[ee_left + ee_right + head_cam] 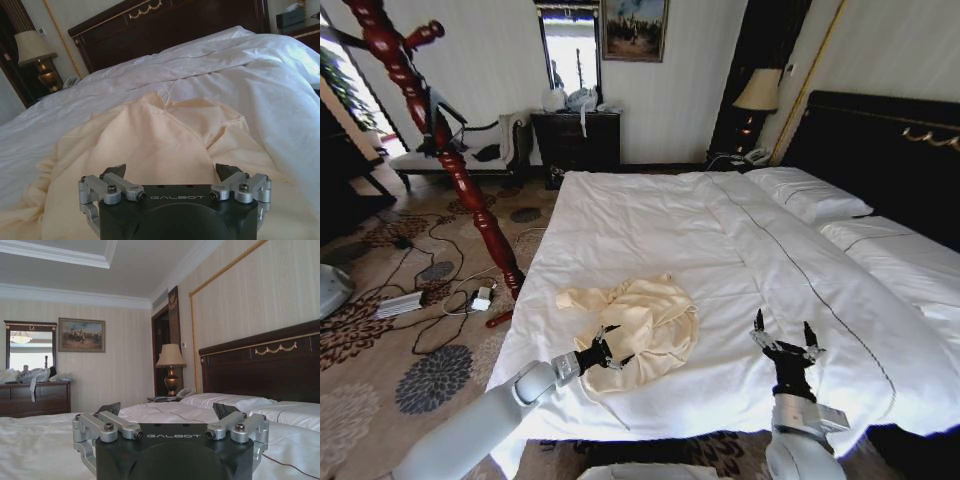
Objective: Pick up the clothes from the bed and hang them on the clothes hanger.
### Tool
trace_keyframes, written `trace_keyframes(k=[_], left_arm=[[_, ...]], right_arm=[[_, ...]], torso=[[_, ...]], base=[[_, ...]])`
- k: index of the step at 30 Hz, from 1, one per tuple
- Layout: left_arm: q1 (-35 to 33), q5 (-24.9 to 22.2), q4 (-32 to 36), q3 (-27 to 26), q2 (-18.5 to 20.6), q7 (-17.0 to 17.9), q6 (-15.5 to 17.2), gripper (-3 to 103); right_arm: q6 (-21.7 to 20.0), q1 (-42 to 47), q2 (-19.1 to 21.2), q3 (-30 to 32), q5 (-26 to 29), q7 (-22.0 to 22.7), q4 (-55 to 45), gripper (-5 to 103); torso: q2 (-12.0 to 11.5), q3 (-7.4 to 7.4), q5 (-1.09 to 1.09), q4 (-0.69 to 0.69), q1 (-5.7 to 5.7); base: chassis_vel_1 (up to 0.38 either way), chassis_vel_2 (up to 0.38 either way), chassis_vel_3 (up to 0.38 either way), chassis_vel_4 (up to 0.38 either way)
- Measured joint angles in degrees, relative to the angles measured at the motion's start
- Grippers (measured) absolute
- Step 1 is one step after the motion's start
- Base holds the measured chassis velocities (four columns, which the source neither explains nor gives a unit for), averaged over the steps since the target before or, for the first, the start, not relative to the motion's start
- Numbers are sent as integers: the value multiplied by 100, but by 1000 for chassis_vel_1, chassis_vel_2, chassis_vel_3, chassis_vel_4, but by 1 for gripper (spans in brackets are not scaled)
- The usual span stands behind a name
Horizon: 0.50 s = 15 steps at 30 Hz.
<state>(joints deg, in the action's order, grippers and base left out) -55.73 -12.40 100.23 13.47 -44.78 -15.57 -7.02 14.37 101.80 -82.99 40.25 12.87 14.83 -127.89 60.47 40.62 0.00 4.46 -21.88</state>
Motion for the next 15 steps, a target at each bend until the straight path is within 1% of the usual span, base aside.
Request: trace_keyframes(k=[2, 5, 6, 8, 11, 14, 15], left_arm=[[-37, 1, 63, -26, 30, 5, 14, 100], [-385, 82, 491, -251, 232, 7, 57, 100], [-385, 82, 491, -251, 232, 7, 57, 100], [-613, 214, 630, -411, 319, 15, 88, 100], [-901, 562, 462, -580, 357, 113, 111, 100], [-970, 665, 334, -652, 294, 139, 112, 100], [-1012, 718, 268, -690, 233, 144, 115, 102]], right_arm=[[1, -2, 2, -3, 0, 6, -4, 100], [2, -11, 39, -15, 0, 58, -17, 100], [2, -11, 39, -15, 0, 58, -17, 100], [2, -23, 73, -14, 3, 87, -16, 100], [0, -53, 175, 15, 46, 122, -16, 100], [-2, -64, 217, 30, 71, 132, -17, 100], [-4, -66, 251, 35, 89, 144, -22, 100]], torso=[[0, 0, 0, 0, 0], [1, -1, 1, 0, 0], [1, -1, 1, 0, 0], [1, -1, 1, 0, 1], [1, -1, 0, -1, 1], [1, -1, 0, -1, 1], [1, -1, -1, 0, 1]], base=[[0, 0, 0, 0], [0, 0, 0, 0], [0, 0, 0, 0], [0, 0, 0, 0], [0, 0, 0, 0], [0, 0, 0, 0], [0, 0, 0, 0]])
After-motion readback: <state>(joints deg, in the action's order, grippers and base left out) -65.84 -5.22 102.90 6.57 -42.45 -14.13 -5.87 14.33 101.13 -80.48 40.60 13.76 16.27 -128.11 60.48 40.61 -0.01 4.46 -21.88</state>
